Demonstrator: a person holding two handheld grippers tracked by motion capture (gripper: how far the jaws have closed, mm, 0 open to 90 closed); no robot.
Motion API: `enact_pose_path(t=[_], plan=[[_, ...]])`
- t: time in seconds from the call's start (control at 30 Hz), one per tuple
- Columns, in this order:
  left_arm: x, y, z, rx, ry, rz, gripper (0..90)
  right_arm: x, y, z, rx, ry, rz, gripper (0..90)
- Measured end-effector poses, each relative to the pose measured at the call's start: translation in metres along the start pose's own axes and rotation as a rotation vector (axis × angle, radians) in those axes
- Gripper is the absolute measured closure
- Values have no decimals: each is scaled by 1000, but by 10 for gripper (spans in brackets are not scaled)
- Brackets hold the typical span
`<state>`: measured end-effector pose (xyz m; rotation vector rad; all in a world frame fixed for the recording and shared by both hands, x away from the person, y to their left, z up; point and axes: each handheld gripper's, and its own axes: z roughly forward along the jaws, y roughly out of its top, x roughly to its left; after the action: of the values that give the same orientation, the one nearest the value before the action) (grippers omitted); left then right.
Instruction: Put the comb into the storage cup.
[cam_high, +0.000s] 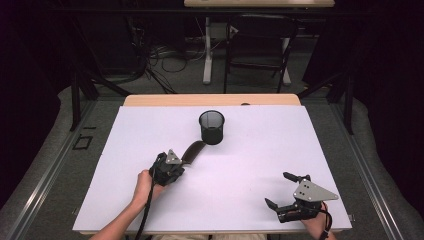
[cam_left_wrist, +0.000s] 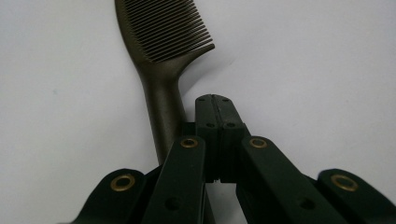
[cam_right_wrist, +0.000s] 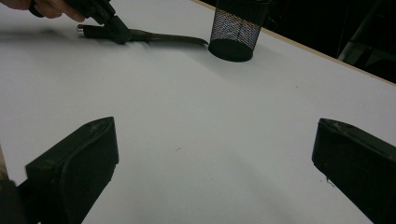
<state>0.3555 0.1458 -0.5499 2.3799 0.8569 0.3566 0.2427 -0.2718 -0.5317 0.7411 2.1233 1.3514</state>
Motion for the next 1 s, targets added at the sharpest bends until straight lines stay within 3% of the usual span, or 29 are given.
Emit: enact_pose_path(t=[0.23, 0.5, 0.67, 1.0], plan=[[4, -3, -3, 2, 18, -5, 900, 0, 0, 1, -1, 1, -2, 1], [3, -3, -5, -6, 9, 5, 895, 0, 0, 0, 2, 0, -5, 1], [-2, -4, -12, -23, -45, 9, 773, 0, 0, 0, 1, -1, 0, 1], [-9, 0, -32, -66, -39, -11, 468, 0, 0, 0, 2, -2, -5, 1]])
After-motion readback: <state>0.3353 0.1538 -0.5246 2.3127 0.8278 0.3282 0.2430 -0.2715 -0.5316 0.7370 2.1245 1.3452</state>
